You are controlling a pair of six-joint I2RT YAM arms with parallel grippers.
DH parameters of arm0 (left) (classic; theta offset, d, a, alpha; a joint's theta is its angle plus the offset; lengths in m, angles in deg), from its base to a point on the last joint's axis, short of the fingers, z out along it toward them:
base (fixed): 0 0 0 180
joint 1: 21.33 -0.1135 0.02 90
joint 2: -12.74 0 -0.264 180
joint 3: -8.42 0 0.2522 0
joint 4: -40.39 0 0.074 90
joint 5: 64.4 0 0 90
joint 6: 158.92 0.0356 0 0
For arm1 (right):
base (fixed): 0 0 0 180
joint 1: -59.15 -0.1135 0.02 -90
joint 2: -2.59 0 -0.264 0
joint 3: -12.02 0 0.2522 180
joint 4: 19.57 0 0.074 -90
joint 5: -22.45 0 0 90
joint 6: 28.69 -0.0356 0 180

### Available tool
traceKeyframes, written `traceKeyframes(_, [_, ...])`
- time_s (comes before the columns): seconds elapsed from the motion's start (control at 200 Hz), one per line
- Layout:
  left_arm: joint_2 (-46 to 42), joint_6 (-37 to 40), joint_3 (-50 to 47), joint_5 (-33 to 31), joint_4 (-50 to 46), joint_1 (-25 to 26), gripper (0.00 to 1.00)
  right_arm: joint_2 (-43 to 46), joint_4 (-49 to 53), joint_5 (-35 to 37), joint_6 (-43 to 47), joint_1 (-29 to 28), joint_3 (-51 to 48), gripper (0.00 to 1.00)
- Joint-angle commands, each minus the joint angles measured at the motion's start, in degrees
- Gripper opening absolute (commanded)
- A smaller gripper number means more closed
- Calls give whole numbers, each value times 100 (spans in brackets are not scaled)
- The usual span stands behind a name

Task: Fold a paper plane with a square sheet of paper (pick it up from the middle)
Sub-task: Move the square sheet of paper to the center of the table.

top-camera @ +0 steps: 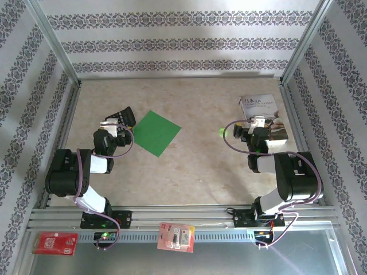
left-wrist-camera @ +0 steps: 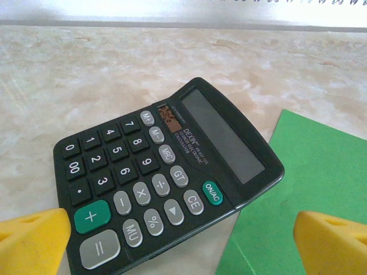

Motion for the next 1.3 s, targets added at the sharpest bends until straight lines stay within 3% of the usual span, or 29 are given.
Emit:
traceKeyframes(0.0, [2, 79, 93, -41, -8, 61, 100, 27, -158, -70, 48, -31, 52, 98])
traceKeyframes(0.979, [2, 66, 94, -52, -16, 61, 100, 15, -150, -71, 50, -30, 56, 98])
traceKeyframes(1.149, [-73, -96, -142, -417, 406, 61, 100, 229, -109, 88, 91, -102, 24, 98])
traceKeyframes(1.294, [-1152, -333, 100, -986, -1072, 55, 100, 1490, 1183, 949, -169, -181, 154, 98])
